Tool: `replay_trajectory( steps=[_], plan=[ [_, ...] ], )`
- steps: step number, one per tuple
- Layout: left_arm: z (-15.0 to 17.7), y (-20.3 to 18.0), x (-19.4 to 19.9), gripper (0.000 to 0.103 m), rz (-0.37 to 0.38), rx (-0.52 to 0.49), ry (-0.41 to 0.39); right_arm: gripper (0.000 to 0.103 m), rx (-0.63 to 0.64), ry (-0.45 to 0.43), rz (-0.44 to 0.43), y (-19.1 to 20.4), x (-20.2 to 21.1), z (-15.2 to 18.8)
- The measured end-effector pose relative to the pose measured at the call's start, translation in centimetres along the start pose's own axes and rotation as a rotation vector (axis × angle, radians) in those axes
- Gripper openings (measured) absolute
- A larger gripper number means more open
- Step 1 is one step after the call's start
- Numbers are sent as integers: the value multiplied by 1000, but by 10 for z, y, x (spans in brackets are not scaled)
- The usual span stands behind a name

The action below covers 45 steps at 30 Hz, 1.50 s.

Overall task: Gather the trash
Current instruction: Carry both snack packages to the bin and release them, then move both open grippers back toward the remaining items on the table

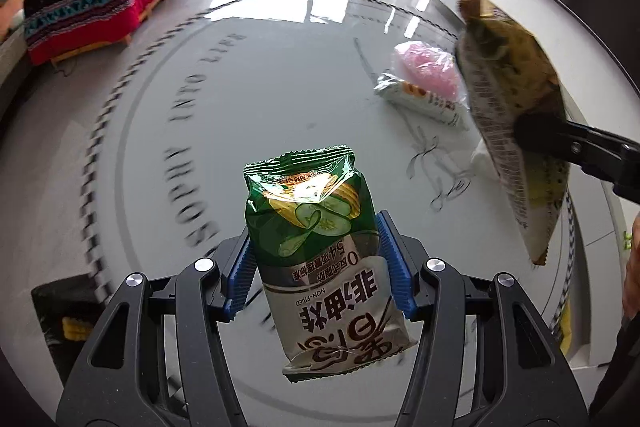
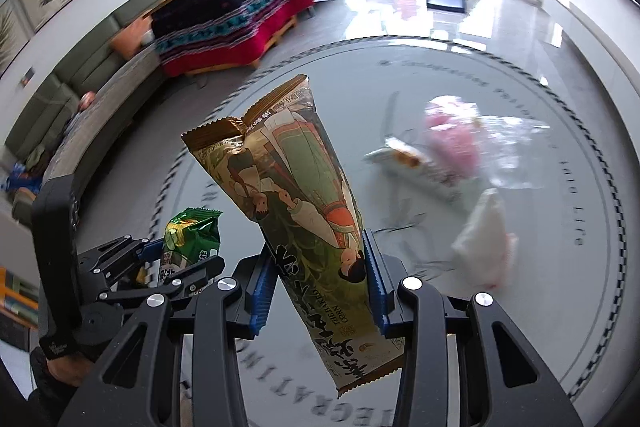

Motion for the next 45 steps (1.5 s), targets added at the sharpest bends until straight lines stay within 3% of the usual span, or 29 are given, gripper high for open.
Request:
replay_trajectory(
  steps=[8, 23, 30, 32, 33, 34, 35, 36, 40, 45],
  plan=[
    [58, 77, 29, 55, -26, 134, -14, 41, 105, 53, -104, 106, -31, 22],
    [193, 251, 92, 55, -282, 444, -26, 42, 370, 204, -308, 322, -102, 74],
    [242, 312, 109, 57, -375, 596, -10, 42, 464, 271, -371, 405, -129, 99],
    [253, 324, 112, 58, -397, 641, -6, 44, 471, 282, -396, 423, -136, 104],
    [259, 333, 115, 65, -409, 677, -9, 46, 472, 291, -412, 431, -139, 106],
    [264, 341, 118, 72, -417, 716, -14, 49, 481, 311, -439, 442, -144, 108],
    [268, 347, 121, 92, -425, 746, -15, 61, 491, 321, -446, 449, -147, 108],
    [272, 355, 125, 97, -449, 784, -22, 69, 490, 305, -432, 451, -149, 104],
    [281, 368, 137, 97, -517, 824, -24, 72, 477, 263, -435, 453, -144, 98],
    [282, 365, 130, 97, -462, 845, -5, 72, 461, 261, -424, 434, -141, 97]
  ],
)
Point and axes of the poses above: each gripper's, at about its wrist camera, not at the fingertips, and x roughly against the way its jaws point, y to its left, z to its underside, the point moved 9 cm from there along -x, roughly the way its jaws point, and after that the axes turned 6 degrees about -z, right-handed, at the moved point
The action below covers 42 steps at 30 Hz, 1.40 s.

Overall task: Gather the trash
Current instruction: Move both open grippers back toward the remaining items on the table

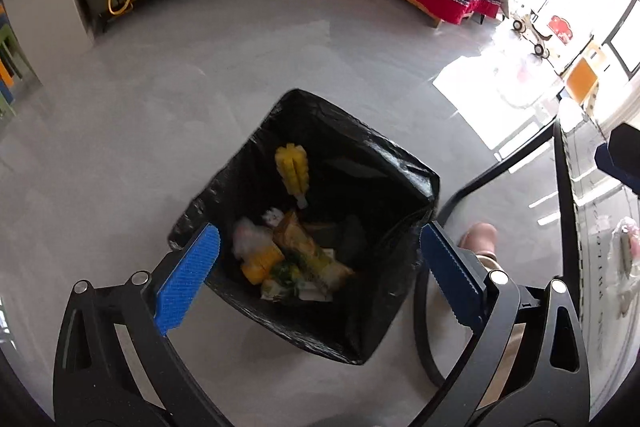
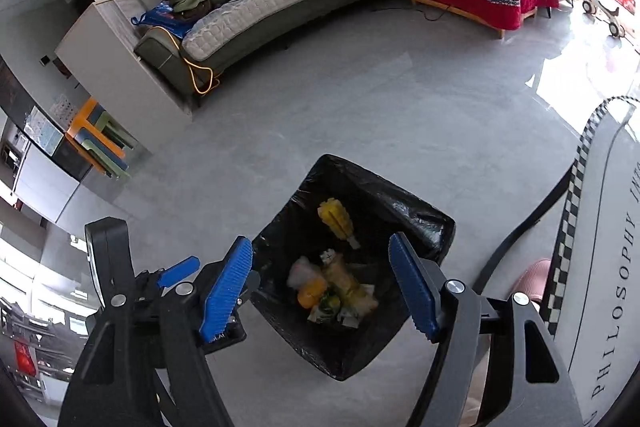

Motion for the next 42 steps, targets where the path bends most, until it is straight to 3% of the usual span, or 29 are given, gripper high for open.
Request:
replay_trajectory(
  steps=[7, 14, 31, 42],
  plan=[
    [7, -30, 8, 97, 0, -117, -12, 72, -35, -27, 22, -24, 24, 12],
    [11, -83, 21, 97, 79, -205, -26, 72, -99, -80, 55, -60, 60, 28],
    [45, -265, 55, 97, 221, -533, -44, 72, -311, -218, 168, -190, 167, 88],
    [106, -400, 63, 97, 374, -785, -2, 72, -495, -313, 347, -305, 250, 158]
  ],
)
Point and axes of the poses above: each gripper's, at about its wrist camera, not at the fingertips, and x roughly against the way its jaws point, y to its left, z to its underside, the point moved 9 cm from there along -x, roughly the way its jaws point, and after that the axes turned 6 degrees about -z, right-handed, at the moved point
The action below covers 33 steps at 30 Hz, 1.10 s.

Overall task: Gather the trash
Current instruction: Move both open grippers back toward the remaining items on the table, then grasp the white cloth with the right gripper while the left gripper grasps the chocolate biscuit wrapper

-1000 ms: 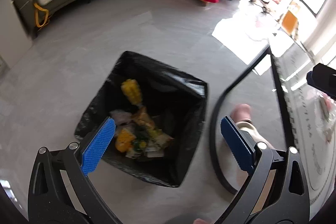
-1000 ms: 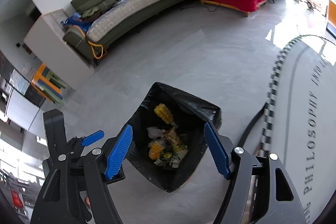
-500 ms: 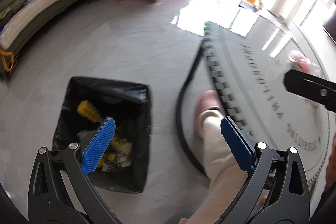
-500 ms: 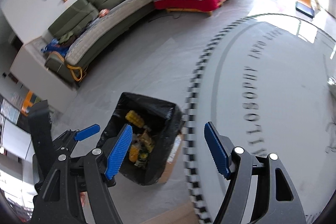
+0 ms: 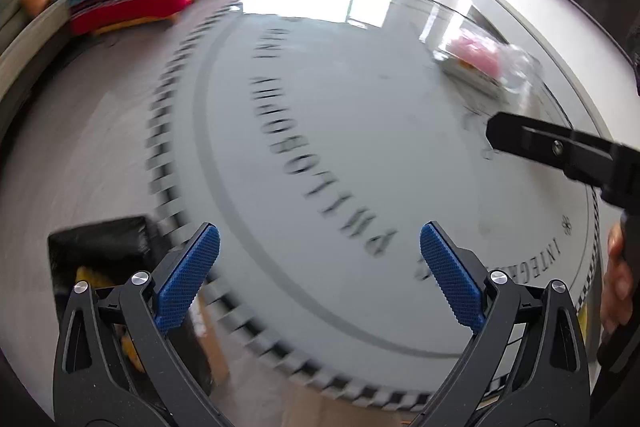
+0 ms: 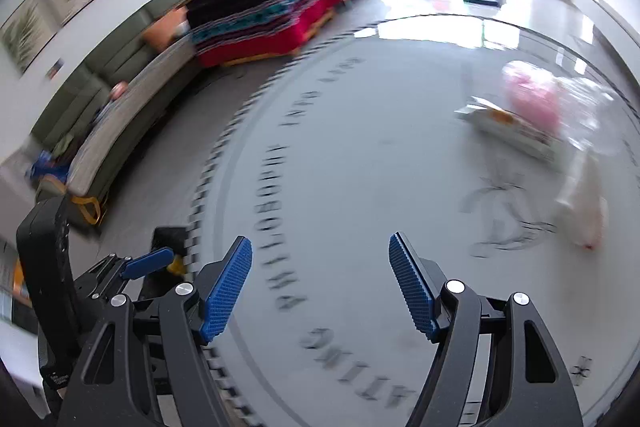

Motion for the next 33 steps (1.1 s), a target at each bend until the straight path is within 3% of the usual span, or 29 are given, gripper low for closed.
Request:
replay_trajectory(
  steps=[6, 12, 19, 25, 28, 30, 33],
  plan=[
    [-19, -50, -25, 97, 39, -96, 17, 72, -97, -7, 96, -81, 10, 1],
    [-32, -84, -42, 97, 70, -150, 43, 72, -150, -16, 172, -137, 17, -4],
    [-42, -108, -61, 97, 90, -199, 65, 72, -130, -38, 345, -185, 9, -20],
    [-43, -113, -75, 97, 89, -211, 90, 72, -157, -20, 406, -214, -10, -20],
    [-47, -115, -81, 97, 73, -236, 98, 52, -122, -12, 466, -220, -11, -20],
    [-51, -119, -83, 97, 67, -261, 97, 28, -108, -11, 469, -221, -10, -21],
    [-61, -127, -83, 97, 72, -295, 87, 18, -148, -9, 403, -226, -4, -20]
  ],
)
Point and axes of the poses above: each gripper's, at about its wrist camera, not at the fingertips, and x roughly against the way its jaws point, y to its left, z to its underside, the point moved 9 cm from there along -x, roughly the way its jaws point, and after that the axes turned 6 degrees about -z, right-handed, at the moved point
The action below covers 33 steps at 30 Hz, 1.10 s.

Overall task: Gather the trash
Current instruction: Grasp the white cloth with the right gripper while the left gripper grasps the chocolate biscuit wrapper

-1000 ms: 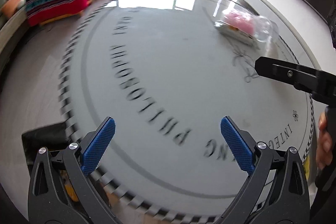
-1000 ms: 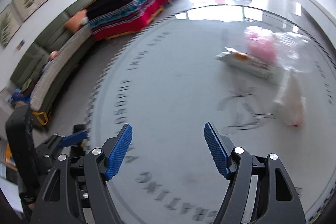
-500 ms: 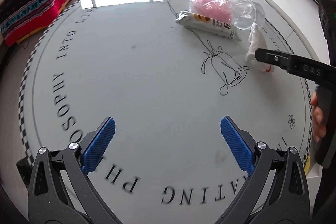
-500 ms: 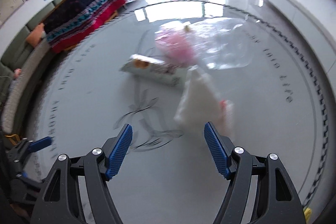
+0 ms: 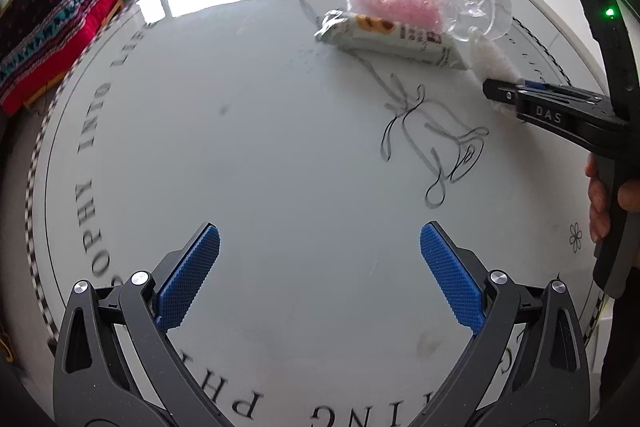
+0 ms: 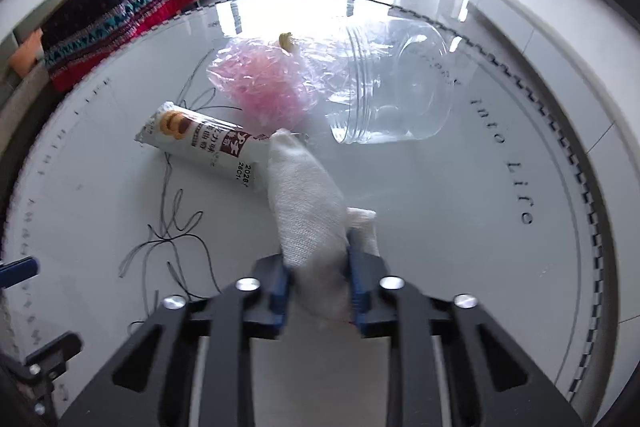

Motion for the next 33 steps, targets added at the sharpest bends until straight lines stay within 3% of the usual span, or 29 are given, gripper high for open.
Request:
replay_trajectory(
  steps=[6, 20, 27, 33],
  plan=[
    [-35, -10, -2, 97, -40, -119, -48, 17, -49, 18, -96, -7, 10, 3],
    [-125, -38, -56, 97, 26, -306, 0, 18, -178, 20, -187, -46, 26, 1],
    [-142, -48, -77, 97, 83, -346, 27, 18, -171, 28, -189, -46, 22, 0],
    [-152, -56, -78, 97, 121, -380, 0, 18, -164, 33, -194, -41, 18, 1]
  ],
)
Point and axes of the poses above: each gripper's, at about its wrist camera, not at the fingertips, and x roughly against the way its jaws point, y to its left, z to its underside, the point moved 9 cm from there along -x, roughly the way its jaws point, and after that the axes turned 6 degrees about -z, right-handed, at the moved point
